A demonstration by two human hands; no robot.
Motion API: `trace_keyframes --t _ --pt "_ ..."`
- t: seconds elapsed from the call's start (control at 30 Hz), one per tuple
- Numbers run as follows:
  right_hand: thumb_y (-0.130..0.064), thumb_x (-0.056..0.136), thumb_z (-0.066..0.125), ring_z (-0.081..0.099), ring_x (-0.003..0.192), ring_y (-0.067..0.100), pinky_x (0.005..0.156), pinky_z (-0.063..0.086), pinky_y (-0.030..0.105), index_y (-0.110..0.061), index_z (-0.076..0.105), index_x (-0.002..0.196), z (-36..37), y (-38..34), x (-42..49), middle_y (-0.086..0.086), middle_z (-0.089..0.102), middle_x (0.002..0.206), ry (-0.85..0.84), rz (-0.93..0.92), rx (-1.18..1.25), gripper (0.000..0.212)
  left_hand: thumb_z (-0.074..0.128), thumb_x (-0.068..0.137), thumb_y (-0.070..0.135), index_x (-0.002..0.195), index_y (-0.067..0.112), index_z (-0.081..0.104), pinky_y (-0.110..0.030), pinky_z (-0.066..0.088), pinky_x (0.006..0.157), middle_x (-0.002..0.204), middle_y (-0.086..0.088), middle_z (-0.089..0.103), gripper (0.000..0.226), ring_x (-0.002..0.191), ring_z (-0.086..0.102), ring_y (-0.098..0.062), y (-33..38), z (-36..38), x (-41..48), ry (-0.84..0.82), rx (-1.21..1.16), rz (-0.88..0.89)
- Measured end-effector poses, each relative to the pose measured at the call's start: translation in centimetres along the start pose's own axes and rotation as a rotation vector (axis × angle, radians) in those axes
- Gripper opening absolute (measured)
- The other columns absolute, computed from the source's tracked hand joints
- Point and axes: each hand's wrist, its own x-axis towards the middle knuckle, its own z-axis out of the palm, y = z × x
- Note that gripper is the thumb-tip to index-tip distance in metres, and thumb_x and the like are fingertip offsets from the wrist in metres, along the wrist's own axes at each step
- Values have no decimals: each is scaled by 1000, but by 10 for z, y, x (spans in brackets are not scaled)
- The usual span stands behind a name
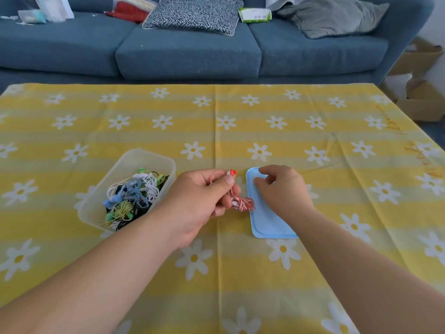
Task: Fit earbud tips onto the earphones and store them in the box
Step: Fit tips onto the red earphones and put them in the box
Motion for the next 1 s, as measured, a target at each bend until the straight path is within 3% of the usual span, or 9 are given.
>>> trace_keyframes --t 0.13,0.23,0.33,0.47,0.53,0.63,0.8,1.0 --pt "-27 94 61 65 93 23 78 56 37 -29 74 107 5 2 0 -1 69 110 22 10 -73 19 60 101 4 116 12 68 -20 37 45 78 -9 72 19 51 53 -11 5 -17 -12 2 23 37" --pt "-25 94 60 65 84 16 70 54 30 -27 73 95 2 -8 -4 -6 71 97 48 -11 -3 13 60 101 4 111 11 67 -22 38 46 81 -11 74 15 52 55 -12 9 -30 -21 11 62 71" --pt "-19 93 66 65 65 3 58 51 16 -25 77 94 -3 -41 -20 -11 74 85 20 -17 310 12 58 102 5 106 11 70 -22 39 47 76 -8 75 14 52 56 -11 12 -44 -28 45 77 111" --pt "-6 86 78 71 70 20 70 61 31 -9 77 98 -5 -80 -52 9 77 81 -220 10 748 13 59 102 10 105 18 70 -23 42 49 78 -4 77 14 56 60 -10 17 -59 -34 91 110 180" --pt "-3 81 80 69 71 21 67 59 29 0 74 98 -5 -91 -62 15 73 83 -351 55 937 19 60 102 12 106 19 70 -23 44 51 80 -3 77 13 59 64 -11 18 -64 -38 102 136 218" --pt "-7 79 75 68 72 21 63 57 26 0 74 94 -6 -103 -71 17 71 86 -492 86 1098 17 63 100 12 105 16 68 -20 44 51 75 -4 76 8 58 66 -15 20 -68 -43 100 159 256" --pt "-7 78 71 67 65 17 64 59 25 -6 78 84 -7 -113 -77 13 72 80 -593 130 1225 9 66 98 9 105 10 68 -15 44 46 63 -2 69 7 47 59 -10 23 -70 -48 122 164 307" --pt "-9 79 69 68 63 16 66 60 23 -10 81 77 -7 -113 -77 10 71 71 -605 116 1207 11 69 96 12 102 14 70 -13 43 51 58 3 67 6 50 61 -6 25 -69 -46 120 224 340"
